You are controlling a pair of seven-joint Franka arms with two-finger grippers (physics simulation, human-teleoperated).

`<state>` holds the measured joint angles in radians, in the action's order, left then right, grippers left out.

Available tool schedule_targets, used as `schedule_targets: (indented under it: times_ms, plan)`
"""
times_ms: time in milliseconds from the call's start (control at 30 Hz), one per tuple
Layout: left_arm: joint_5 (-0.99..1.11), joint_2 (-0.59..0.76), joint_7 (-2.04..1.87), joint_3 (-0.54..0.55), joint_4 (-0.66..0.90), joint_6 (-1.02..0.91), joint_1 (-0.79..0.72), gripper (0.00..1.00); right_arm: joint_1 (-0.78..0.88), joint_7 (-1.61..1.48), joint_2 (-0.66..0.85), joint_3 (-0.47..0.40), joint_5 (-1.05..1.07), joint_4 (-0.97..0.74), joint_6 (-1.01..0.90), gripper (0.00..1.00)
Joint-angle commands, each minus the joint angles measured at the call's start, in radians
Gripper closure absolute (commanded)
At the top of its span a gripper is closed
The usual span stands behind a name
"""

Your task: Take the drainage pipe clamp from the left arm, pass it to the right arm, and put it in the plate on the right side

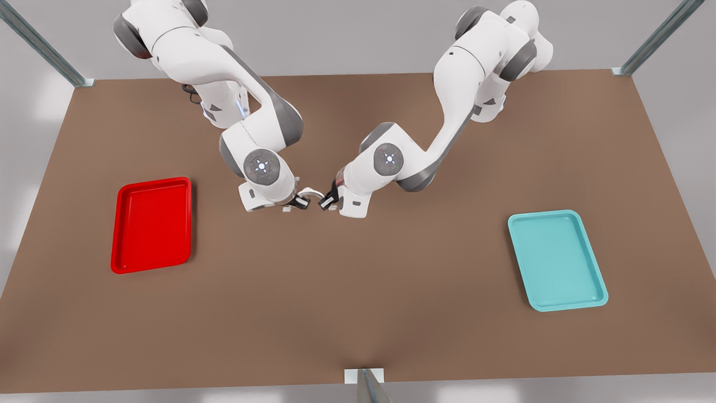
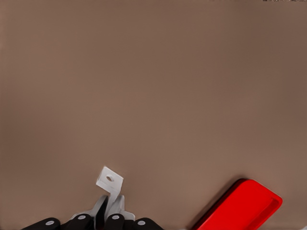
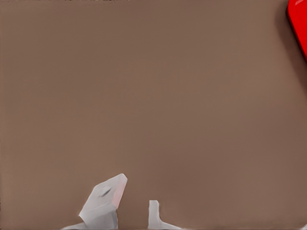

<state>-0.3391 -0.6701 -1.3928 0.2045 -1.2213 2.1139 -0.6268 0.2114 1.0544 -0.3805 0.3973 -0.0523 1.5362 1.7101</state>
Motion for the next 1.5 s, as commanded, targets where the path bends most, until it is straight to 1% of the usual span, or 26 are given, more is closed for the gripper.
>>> schedule_targets:
  times_ms: [0, 33, 67, 100, 200, 300, 333, 400, 467, 500, 600, 633, 667, 700, 733, 767, 800, 867, 1033, 1067, 1100, 1200, 1367, 1467]
  plan:
    - [0.000, 0.001, -0.043, 0.000, 0.000, 0.000, 0.001, 0.79, -0.001, 0.246, 0.000, 0.000, -0.004, -0.001, 0.023, 0.79]
    - [0.000, 0.001, -0.043, 0.000, 0.000, 0.000, 0.001, 0.79, -0.001, 0.246, 0.000, 0.000, -0.004, -0.001, 0.025, 0.79]
    - [0.003, 0.001, -0.040, 0.000, 0.000, 0.000, 0.001, 0.15, -0.003, 0.245, -0.001, 0.000, -0.004, -0.002, 0.025, 0.79]
    - [0.006, 0.003, -0.040, 0.001, 0.000, 0.000, 0.001, 0.00, -0.003, 0.246, -0.001, -0.002, -0.004, -0.004, 0.025, 0.79]
    - [0.005, 0.011, -0.043, 0.003, 0.000, 0.000, -0.002, 0.00, -0.006, 0.245, -0.001, -0.005, -0.004, -0.005, 0.025, 0.79]
    - [0.000, 0.069, -0.061, 0.026, 0.000, -0.021, -0.001, 0.00, -0.013, 0.236, -0.001, -0.009, -0.008, -0.008, 0.025, 0.79]
    - [0.000, 0.080, -0.058, 0.026, 0.000, -0.060, 0.007, 0.00, -0.026, 0.233, -0.001, -0.008, -0.009, -0.007, 0.023, 0.79]
    - [0.000, 0.109, -0.026, 0.026, 0.000, -0.170, 0.074, 0.00, -0.067, 0.182, 0.002, -0.006, -0.011, 0.002, 0.017, 0.79]
    - [0.002, 0.126, 0.113, 0.026, 0.009, -0.325, 0.194, 0.00, -0.150, 0.056, 0.011, 0.000, -0.011, 0.018, 0.008, 0.79]
    - [0.012, 0.133, 0.221, 0.021, 0.009, -0.394, 0.283, 0.00, -0.190, -0.004, 0.028, 0.000, -0.012, 0.051, 0.008, 0.79]
    - [0.230, 0.176, 0.786, 0.018, 0.009, -0.583, 0.547, 0.00, -0.316, -0.166, 0.055, 0.002, -0.011, 0.104, 0.008, 0.79]
    - [0.336, 0.201, 0.945, 0.015, 0.009, -0.621, 0.588, 0.00, -0.355, -0.223, 0.069, 0.002, -0.011, 0.127, 0.008, 0.79]
    - [0.380, 0.221, 1.024, 0.015, 0.009, -0.627, 0.630, 0.00, -0.394, -0.281, 0.087, 0.005, -0.011, 0.154, 0.008, 0.79]
    - [0.379, 0.267, 1.138, 0.012, 0.009, -0.661, 0.694, 0.00, -0.460, -0.362, 0.092, 0.020, -0.011, 0.162, 0.008, 0.79]
    - [0.368, 0.380, 1.305, -0.060, -0.061, -0.660, 0.711, 0.00, -0.526, -0.465, 0.092, 0.029, -0.011, 0.168, 0.008, 0.79]
    - [0.338, 0.509, 1.316, -0.181, -0.157, -0.654, 0.619, 0.00, -0.604, -0.594, 0.091, 0.031, -0.011, 0.173, 0.009, 0.79]
    - [0.341, 0.544, 1.318, -0.181, -0.176, -0.655, 0.618, 0.00, -0.665, -0.691, 0.091, 0.031, -0.011, 0.185, 0.016, 0.79]
    - [0.377, 0.524, 1.331, -0.178, -0.173, -0.615, 0.610, 0.00, -0.768, -0.844, 0.084, 0.031, -0.009, 0.222, 0.054, 0.79]
    - [0.374, 0.472, 1.328, -0.168, -0.165, -0.600, 0.582, 0.00, -0.972, -1.122, 0.080, 0.029, -0.014, 0.249, 0.082, 0.79]
    - [0.374, 0.457, 1.327, -0.168, -0.165, -0.600, 0.581, 0.00, -1.030, -1.191, 0.080, 0.029, -0.043, 0.248, 0.085, 0.79]
    - [0.377, 0.420, 1.324, -0.168, -0.153, -0.600, 0.582, 0.00, -1.041, -1.212, 0.074, 0.028, -0.063, 0.249, 0.091, 0.79]
    - [0.377, 0.394, 1.324, -0.168, -0.152, -0.589, 0.582, 0.00, -1.070, -1.222, 0.040, 0.028, -0.101, 0.275, 0.125, 0.79]
    - [0.377, 0.386, 1.330, -0.168, -0.152, -0.581, 0.581, 0.00, -1.084, -1.222, -0.072, 0.028, -0.109, 0.332, 0.269, 0.79]
    - [0.379, 0.386, 1.373, -0.166, -0.152, -0.565, 0.581, 0.00, -1.090, -1.222, -0.136, 0.028, -0.109, 0.331, 0.339, 0.79]
